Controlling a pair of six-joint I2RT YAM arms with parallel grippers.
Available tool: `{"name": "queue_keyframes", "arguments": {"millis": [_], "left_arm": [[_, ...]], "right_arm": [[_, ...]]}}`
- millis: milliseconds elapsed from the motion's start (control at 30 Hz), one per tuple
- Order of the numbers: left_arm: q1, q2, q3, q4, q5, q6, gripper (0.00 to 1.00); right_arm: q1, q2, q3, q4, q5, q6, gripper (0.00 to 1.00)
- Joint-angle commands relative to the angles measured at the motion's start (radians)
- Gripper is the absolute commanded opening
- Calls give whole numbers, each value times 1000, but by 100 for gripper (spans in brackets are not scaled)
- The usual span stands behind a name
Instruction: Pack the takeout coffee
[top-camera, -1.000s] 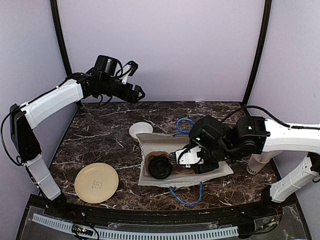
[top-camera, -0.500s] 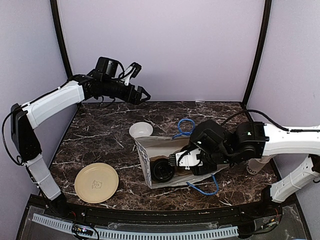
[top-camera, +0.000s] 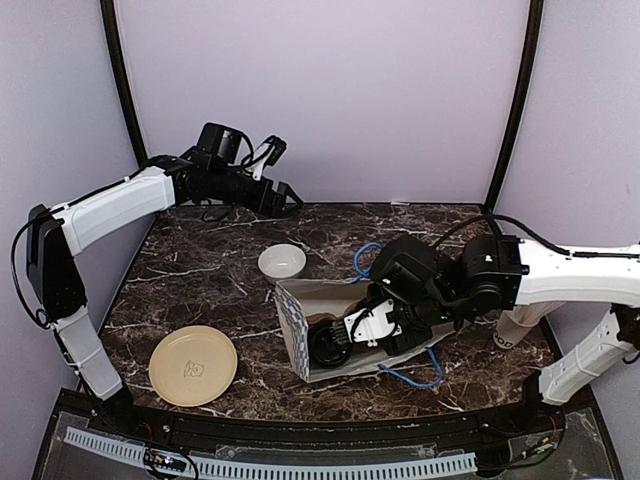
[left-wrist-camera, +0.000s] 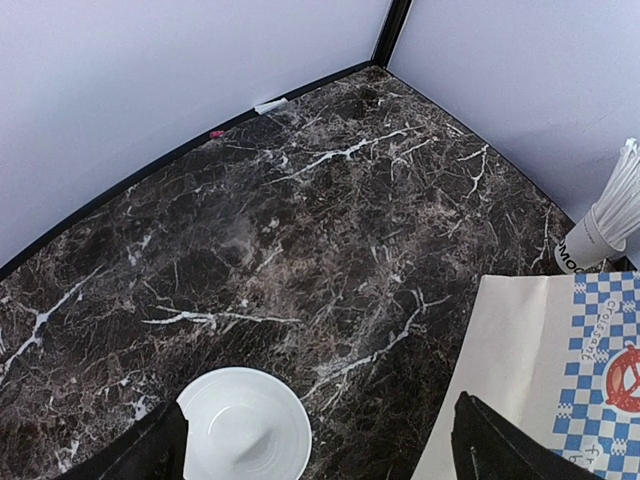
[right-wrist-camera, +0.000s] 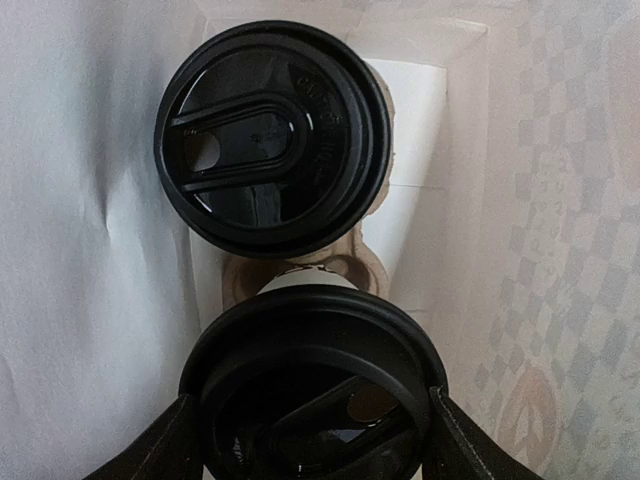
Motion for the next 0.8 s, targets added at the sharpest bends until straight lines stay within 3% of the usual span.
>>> {"name": "queue_keyframes", "arguments": {"millis": [0, 467, 767], "left_arm": [[0, -64, -26, 15, 22, -5, 94], [0, -111, -121, 99, 113, 12, 94], [0, -96, -115, 84, 140, 71, 95]], "right_arm": [[5, 16, 94, -62, -14, -56, 47], [17, -37, 13, -90, -52, 43, 48], [25, -104, -67, 7, 3, -22, 47]]}}
